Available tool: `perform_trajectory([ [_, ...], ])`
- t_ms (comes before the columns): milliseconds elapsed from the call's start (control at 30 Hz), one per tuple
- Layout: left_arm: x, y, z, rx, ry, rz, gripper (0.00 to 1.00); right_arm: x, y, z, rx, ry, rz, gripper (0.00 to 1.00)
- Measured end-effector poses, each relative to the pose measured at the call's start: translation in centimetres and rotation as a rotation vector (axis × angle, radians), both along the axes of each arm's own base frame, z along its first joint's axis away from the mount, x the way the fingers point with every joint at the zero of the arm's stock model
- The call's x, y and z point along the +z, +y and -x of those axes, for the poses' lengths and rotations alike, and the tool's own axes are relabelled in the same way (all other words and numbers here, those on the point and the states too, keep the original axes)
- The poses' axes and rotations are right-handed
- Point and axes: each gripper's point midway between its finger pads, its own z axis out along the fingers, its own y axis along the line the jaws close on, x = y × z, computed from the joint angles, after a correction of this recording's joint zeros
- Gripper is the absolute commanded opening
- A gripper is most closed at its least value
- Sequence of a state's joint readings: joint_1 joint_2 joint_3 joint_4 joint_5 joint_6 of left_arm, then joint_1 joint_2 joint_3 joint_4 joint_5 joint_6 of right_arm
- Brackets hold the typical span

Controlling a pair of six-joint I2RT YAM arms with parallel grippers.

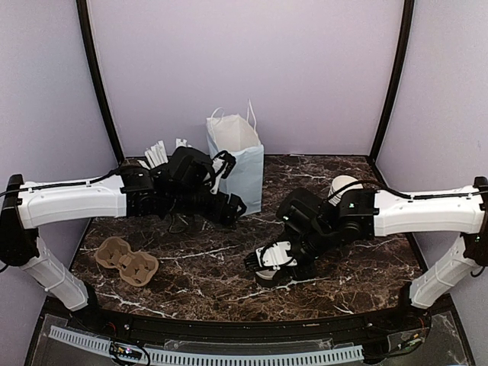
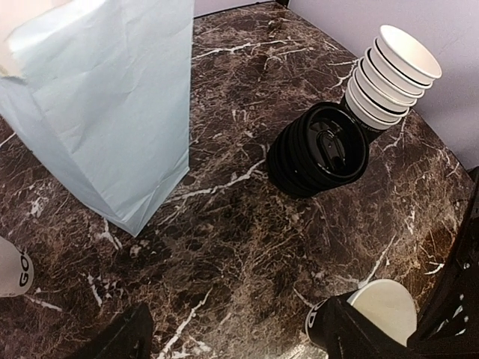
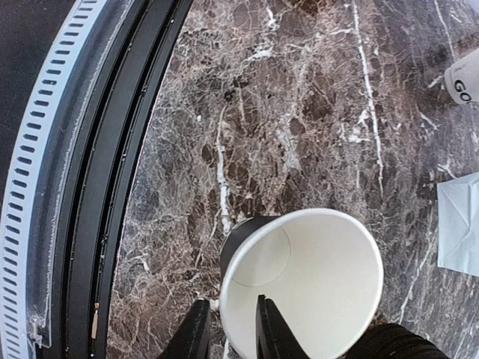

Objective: Pack the takeout coffee

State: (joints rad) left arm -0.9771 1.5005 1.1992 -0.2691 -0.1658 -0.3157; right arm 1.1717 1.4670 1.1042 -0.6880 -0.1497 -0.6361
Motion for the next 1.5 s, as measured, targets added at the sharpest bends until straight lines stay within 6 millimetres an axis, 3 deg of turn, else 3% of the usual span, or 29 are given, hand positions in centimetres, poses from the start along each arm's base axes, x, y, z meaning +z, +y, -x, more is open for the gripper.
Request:
perform_trajectory([
  [200,0.5,-2.7,-0.7,-0.056,0.017,0.011,0.69,3.6,-2.0,-0.7,-0.043,-0.041,-0.089,0.25],
  [433,1.2,-6.4,-2.3,-0.094,0.031,0.023,0.66,7.7,-7.0,-6.1,-0.292,-0.065,-0.227,0.24],
  [633,-0.3,-9.5,-3.7,-0.115,0.057,-0.018,0.62,9.8,-11.6,-9.2,-0.516,-0.049,-0.351,0.24],
  [767,-1.6,-11.6,-4.1,-0.134,0.071,-0.047,0.57,8.9,-13.6,-9.3,-0.610,0.037,-0.416,0.24],
  [967,-3.3,-12.9,-4.4,-0.118,0.101,-0.063,0.53,6.3,-15.3,-8.7,-0.689,0.161,-0.456,0.26],
  [1233,-5.1,-14.6,-5.5,-0.089,0.131,-0.058,0.44,7.6,-15.5,-9.0,-0.685,0.151,-0.531,0.27],
  [1500,-6.6,-15.2,-6.4,-0.055,0.141,-0.089,0.41,7.0,-15.4,-8.9,-0.682,0.163,-0.532,0.28],
])
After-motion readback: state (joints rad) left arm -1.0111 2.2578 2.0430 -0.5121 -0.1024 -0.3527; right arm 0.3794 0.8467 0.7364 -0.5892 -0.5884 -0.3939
